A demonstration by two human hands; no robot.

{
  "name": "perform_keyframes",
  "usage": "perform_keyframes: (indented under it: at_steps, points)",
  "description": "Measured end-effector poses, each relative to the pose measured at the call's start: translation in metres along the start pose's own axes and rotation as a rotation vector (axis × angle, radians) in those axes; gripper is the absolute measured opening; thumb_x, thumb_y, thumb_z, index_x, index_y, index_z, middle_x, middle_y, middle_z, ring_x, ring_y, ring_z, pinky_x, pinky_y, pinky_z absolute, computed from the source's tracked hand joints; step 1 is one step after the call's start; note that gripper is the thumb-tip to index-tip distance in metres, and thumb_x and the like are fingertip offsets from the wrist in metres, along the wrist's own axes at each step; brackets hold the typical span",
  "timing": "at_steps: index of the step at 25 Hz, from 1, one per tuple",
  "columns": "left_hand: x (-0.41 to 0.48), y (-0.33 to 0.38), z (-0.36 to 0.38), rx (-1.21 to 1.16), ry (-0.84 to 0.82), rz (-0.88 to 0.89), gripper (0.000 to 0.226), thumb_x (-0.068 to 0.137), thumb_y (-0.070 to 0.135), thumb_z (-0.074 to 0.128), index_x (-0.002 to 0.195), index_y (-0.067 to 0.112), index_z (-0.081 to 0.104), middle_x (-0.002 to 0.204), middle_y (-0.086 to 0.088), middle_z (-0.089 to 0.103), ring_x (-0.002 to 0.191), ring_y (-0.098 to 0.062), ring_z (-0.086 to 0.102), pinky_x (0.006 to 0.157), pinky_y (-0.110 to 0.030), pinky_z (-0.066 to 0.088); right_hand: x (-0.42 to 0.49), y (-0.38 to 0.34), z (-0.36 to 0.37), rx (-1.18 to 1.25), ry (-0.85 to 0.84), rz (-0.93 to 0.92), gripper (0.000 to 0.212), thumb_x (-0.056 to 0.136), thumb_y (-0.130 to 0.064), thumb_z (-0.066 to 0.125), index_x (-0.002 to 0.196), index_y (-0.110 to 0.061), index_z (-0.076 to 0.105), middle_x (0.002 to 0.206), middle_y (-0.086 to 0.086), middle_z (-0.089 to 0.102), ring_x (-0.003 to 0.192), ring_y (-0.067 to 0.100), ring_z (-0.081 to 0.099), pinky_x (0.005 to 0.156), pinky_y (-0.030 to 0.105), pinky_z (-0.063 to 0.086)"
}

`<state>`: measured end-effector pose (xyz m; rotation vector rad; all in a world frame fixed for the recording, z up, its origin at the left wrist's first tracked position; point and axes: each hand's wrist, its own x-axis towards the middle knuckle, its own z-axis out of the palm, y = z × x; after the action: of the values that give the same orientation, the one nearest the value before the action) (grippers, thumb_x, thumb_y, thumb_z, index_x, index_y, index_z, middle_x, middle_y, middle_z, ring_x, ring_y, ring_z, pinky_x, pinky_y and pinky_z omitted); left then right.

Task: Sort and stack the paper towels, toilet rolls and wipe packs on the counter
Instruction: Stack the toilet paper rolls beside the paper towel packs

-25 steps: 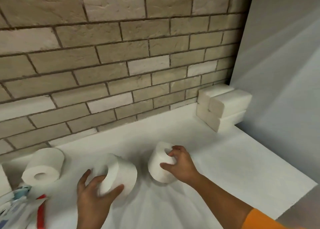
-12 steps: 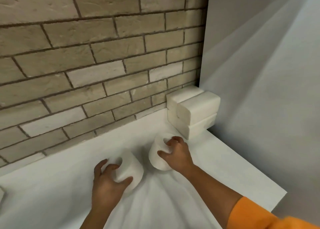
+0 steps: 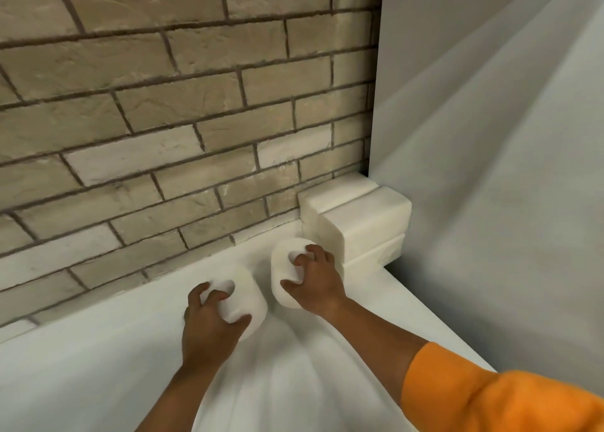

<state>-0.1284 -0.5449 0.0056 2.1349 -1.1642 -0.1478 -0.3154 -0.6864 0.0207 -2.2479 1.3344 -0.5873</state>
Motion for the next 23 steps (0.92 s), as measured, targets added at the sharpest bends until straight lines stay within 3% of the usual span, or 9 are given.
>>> perform_keyframes:
  at_steps: [5, 11, 15, 17, 20, 22, 23]
  points:
    - [0.012, 0.017, 0.012, 0.064, -0.031, -0.028, 0.072, 0.066, 0.037, 0.087, 0.132, 0.03, 0.06, 0.15, 0.003, 0.03, 0.129, -0.037, 0.046, 0.102, -0.047, 0.046, 0.02, 0.002, 0.009, -0.086, -0.038, -0.025, 0.055, 0.086, -0.052, 0.068, 0.135, -0.03, 0.059, 0.153, 0.002, 0.032, 0.144, 0.03, 0.023, 0.103, 0.046, 0.05]
    - [0.024, 0.019, 0.016, -0.029, -0.068, -0.071, 0.071, 0.062, 0.03, 0.092, 0.126, 0.024, 0.063, 0.147, -0.003, 0.03, 0.133, -0.031, 0.043, 0.114, -0.043, 0.031, 0.034, 0.012, 0.018, -0.355, 0.013, -0.083, 0.053, 0.088, -0.056, 0.065, 0.132, -0.028, 0.06, 0.139, 0.011, 0.044, 0.13, 0.035, 0.04, 0.101, 0.048, 0.042]
    - [0.025, 0.019, 0.023, -0.055, -0.114, -0.109, 0.068, 0.062, 0.026, 0.091, 0.124, 0.024, 0.063, 0.146, -0.002, 0.026, 0.134, -0.034, 0.041, 0.116, -0.044, 0.031, 0.036, 0.021, 0.019, -0.436, -0.062, -0.07, 0.057, 0.092, -0.062, 0.057, 0.139, -0.031, 0.053, 0.137, 0.01, 0.046, 0.128, 0.032, 0.041, 0.102, 0.047, 0.04]
    - [0.022, 0.018, 0.027, -0.08, -0.12, -0.11, 0.066, 0.062, 0.021, 0.09, 0.122, 0.025, 0.063, 0.14, 0.004, 0.025, 0.134, -0.033, 0.039, 0.115, -0.042, 0.032, 0.032, 0.023, 0.02, -0.348, -0.049, -0.054, 0.057, 0.091, -0.062, 0.056, 0.139, -0.033, 0.052, 0.135, 0.006, 0.048, 0.128, 0.03, 0.044, 0.103, 0.045, 0.04]
    - [0.011, 0.019, 0.037, -0.151, -0.074, -0.019, 0.064, 0.063, 0.018, 0.088, 0.121, 0.027, 0.063, 0.13, 0.016, 0.021, 0.133, -0.023, 0.034, 0.114, -0.038, 0.033, 0.01, 0.023, 0.026, -0.085, 0.097, 0.03, 0.045, 0.087, -0.055, 0.061, 0.126, -0.033, 0.058, 0.122, -0.002, 0.057, 0.119, 0.021, 0.053, 0.1, 0.037, 0.044]
    - [0.003, 0.017, 0.047, -0.125, -0.003, -0.053, 0.076, 0.062, 0.028, 0.088, 0.13, 0.028, 0.055, 0.144, 0.01, 0.024, 0.137, -0.025, 0.03, 0.115, -0.043, 0.034, -0.002, 0.022, 0.035, 0.141, 0.12, 0.173, 0.03, 0.086, -0.048, 0.065, 0.107, -0.027, 0.058, 0.111, -0.004, 0.061, 0.105, 0.018, 0.06, 0.091, 0.033, 0.05]
    - [-0.001, 0.016, 0.053, -0.126, 0.053, -0.155, 0.087, 0.063, 0.033, 0.091, 0.138, 0.026, 0.048, 0.151, 0.0, 0.025, 0.14, -0.03, 0.029, 0.115, -0.047, 0.034, -0.006, 0.02, 0.038, 0.284, 0.109, 0.279, 0.025, 0.086, -0.045, 0.067, 0.098, -0.026, 0.056, 0.106, -0.004, 0.062, 0.099, 0.018, 0.063, 0.088, 0.035, 0.053]
